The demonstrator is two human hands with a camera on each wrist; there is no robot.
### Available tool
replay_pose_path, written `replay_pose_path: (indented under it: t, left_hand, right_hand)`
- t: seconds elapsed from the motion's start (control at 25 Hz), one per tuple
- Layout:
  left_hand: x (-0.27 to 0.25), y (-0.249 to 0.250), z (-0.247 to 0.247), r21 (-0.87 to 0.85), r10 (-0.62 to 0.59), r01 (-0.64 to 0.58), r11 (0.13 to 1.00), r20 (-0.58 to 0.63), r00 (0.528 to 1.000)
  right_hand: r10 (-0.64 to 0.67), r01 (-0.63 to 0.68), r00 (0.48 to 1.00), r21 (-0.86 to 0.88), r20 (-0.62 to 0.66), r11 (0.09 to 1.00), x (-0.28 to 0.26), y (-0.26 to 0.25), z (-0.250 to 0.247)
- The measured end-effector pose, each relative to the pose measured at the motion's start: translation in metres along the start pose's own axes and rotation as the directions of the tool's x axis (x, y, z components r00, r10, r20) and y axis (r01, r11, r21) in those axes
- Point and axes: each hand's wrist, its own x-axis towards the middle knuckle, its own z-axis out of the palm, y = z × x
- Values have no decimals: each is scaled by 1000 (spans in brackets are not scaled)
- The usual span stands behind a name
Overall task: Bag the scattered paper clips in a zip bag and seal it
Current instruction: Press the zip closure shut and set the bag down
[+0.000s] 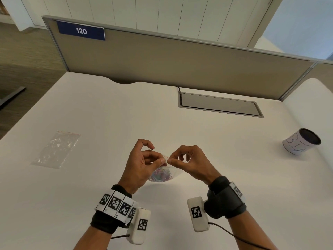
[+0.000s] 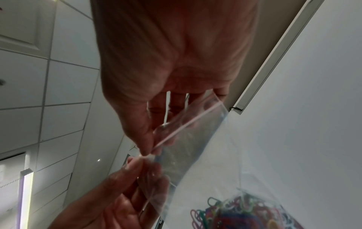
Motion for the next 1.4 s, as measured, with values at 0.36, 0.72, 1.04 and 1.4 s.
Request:
replay_pose_path:
  t: [0.36,0.72,1.04,1.4]
  left_hand:
    - [-1,2,2,58,3,-3,998,-14,1000]
    - [-1,-1,1,26,-28,31,999,-92,995]
    - [-1,-3,0,79,-35,36,996,-15,999]
    - [3,-6,-1,7,-52,52,999,-69,996]
  right_hand:
    - [-64,63,998,-99,-10,993,-2,-1,11]
    - [35,-35,999,0,-24,999,-7,2,9]
    - [-28,27,999,-39,-25,999,-8,-2,10]
    - [79,-70,994,135,-68,988,-11,8,9]
